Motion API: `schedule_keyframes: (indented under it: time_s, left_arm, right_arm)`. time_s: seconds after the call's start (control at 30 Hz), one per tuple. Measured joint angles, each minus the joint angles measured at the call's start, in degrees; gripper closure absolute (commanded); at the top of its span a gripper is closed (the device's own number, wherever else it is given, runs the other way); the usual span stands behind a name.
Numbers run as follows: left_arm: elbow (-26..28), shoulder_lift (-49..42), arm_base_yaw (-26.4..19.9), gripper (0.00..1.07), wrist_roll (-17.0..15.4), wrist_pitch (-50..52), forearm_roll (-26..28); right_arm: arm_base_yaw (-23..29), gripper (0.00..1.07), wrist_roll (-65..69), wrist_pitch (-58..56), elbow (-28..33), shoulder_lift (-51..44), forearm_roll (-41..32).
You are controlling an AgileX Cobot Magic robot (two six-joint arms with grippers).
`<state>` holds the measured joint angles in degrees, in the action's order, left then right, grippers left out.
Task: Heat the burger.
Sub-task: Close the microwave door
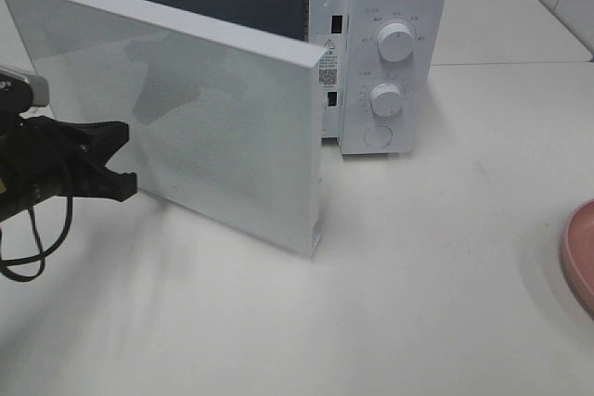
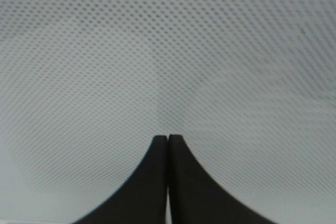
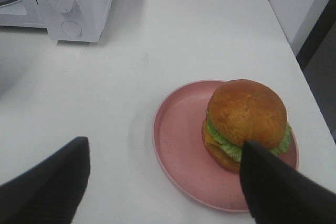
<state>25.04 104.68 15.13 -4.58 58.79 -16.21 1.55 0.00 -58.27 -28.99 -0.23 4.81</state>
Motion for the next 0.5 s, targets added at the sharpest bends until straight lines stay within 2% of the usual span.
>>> schedule_keyframes:
  time_s: [0.27, 0.47, 0.5]
  left_arm:
    - [7.4, 4.6, 6.9, 1.07, 0.0, -0.8, 4.6]
    - [11.6, 6.0, 9.4, 1.07, 0.0, -3.6, 6.3]
    - [13.9, 6.7, 10.4, 1.07, 0.0, -5.0, 6.8]
  right_arm:
    - [0.0, 0.32, 0.0, 0.0, 0.0, 0.0, 0.0]
    - [0.0, 0.32, 0.0, 0.0, 0.0, 0.0, 0.0]
    - [0.0, 0.32, 0.0, 0.0, 0.0, 0.0, 0.0]
